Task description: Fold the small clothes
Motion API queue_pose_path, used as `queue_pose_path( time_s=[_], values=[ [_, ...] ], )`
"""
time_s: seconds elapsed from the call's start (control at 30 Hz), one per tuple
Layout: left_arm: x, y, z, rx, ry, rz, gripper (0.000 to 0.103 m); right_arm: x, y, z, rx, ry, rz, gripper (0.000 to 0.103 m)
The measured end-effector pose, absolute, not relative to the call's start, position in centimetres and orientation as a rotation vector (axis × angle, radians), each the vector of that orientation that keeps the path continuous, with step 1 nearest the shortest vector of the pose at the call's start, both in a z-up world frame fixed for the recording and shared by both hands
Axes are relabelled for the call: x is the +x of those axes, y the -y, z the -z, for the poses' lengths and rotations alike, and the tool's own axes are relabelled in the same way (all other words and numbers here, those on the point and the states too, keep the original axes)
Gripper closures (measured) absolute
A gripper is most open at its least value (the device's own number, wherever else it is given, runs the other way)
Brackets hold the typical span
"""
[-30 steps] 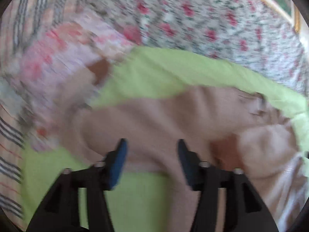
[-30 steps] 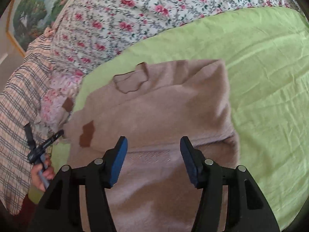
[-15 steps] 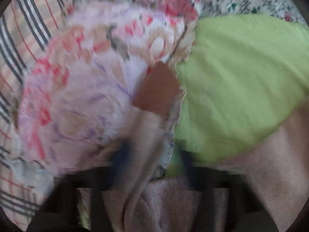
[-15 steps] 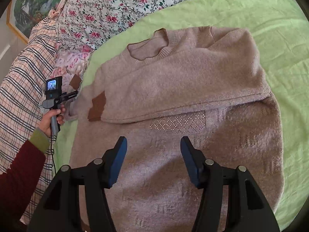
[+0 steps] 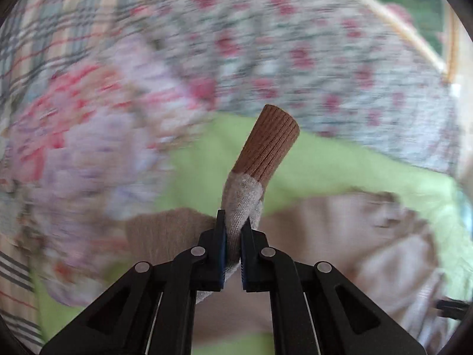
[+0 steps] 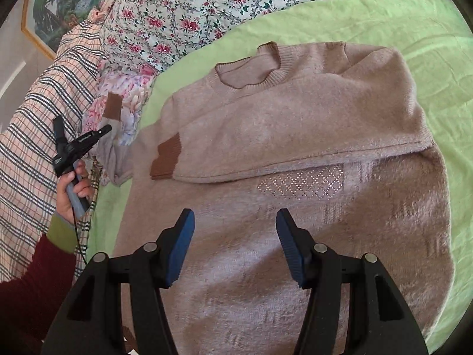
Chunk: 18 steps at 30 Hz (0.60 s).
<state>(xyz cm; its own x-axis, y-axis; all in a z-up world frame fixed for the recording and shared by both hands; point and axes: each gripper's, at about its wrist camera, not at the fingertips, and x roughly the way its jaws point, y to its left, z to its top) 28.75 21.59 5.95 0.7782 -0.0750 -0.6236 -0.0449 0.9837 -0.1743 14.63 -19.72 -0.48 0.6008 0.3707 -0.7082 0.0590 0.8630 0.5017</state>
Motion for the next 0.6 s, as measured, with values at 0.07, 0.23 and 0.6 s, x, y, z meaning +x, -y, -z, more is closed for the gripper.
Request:
queue_pose_path(
  time_s=[0.07, 0.23, 0.6],
  values=[
    [27.8, -18.0, -6.4, -0.184, -0.663, 0.113, 0.098, 14.4, 20.0, 0.4, 0.529, -0.911, -0.179, 0.044],
    [27.3, -6.8, -6.1, -0.157, -0.667, 0.343, 0.097, 13.8, 21.4, 0.5, 0.552, -0.900, -0.146, 0.044],
    [31.0, 7.9, 0.8, -0.060, -0.824, 0.511, 0.095, 13.9, 24.7, 1.4, 0.615, -0.876, -0.078, 0.044]
  ],
)
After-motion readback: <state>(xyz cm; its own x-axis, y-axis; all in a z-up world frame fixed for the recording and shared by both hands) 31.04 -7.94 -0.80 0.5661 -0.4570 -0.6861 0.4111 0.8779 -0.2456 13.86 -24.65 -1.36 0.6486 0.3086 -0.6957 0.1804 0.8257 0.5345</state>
